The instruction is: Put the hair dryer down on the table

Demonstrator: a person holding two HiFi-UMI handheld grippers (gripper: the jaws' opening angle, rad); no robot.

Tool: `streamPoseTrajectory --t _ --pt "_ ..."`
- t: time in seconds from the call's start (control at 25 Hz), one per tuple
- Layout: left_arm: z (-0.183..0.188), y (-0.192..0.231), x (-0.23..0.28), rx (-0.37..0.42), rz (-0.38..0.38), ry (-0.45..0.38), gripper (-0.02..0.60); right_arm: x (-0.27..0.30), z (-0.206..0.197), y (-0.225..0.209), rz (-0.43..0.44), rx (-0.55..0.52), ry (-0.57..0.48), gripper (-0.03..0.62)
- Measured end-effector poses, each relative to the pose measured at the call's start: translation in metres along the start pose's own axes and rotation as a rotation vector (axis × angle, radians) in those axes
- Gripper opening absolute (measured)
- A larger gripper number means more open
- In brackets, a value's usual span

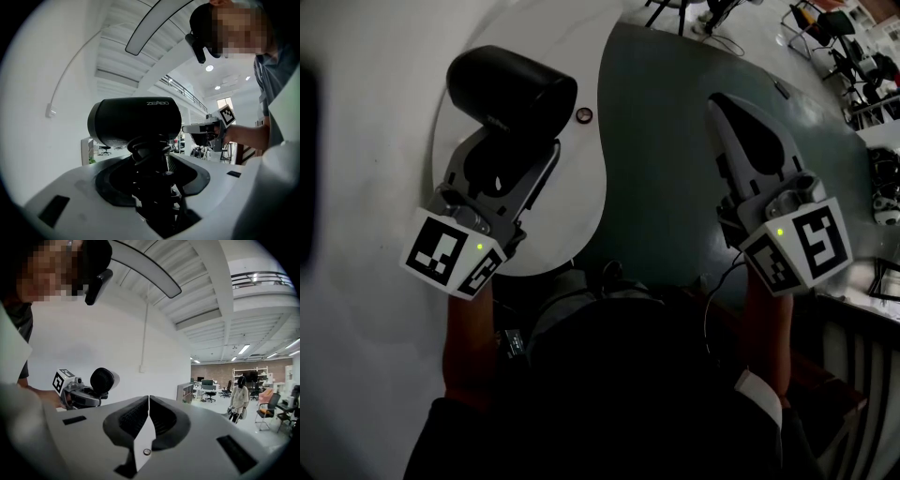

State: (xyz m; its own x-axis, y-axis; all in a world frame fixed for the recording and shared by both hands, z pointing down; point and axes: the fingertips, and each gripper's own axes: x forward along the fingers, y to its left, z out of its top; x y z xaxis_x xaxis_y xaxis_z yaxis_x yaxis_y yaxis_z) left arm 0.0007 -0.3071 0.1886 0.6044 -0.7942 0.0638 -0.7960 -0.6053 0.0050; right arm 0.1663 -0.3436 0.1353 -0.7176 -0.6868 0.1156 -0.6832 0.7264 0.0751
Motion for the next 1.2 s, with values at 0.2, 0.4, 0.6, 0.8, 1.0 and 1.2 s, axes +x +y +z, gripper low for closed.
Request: streamPoseTrajectory --t 0.2,0.4,0.6,0.8,1.0,1.2 --pt "0.004 0.022 0.004 0.005 -0.042 0.006 0.212 0.017 0.004 0.001 -0.04 0.016 0.0 0.009" --pt "0.008 0.064 -0.001 0.017 -0.073 0.012 0.212 0.057 0.007 0.014 -0.063 0.031 0.006 0.009" --pt "0.003 0.108 -0.013 -0.004 -0.074 0.009 0.212 0.097 0.007 0.029 -0.072 0.035 0.019 0.009" --pt "0.0 0.16 -0.022 -0.03 -0.068 0.013 0.212 0.148 0.014 0.046 -0.061 0.033 0.021 0.009" --pt "-0.011 0.18 -0.011 -0.045 -0.036 0.033 0.212 0.168 0.0 0.032 -0.034 0.049 0.041 0.009" --pt "-0.023 0.187 0.013 -0.062 0.019 0.048 0.212 0.18 -0.018 -0.001 -0.005 0.062 0.047 0.009"
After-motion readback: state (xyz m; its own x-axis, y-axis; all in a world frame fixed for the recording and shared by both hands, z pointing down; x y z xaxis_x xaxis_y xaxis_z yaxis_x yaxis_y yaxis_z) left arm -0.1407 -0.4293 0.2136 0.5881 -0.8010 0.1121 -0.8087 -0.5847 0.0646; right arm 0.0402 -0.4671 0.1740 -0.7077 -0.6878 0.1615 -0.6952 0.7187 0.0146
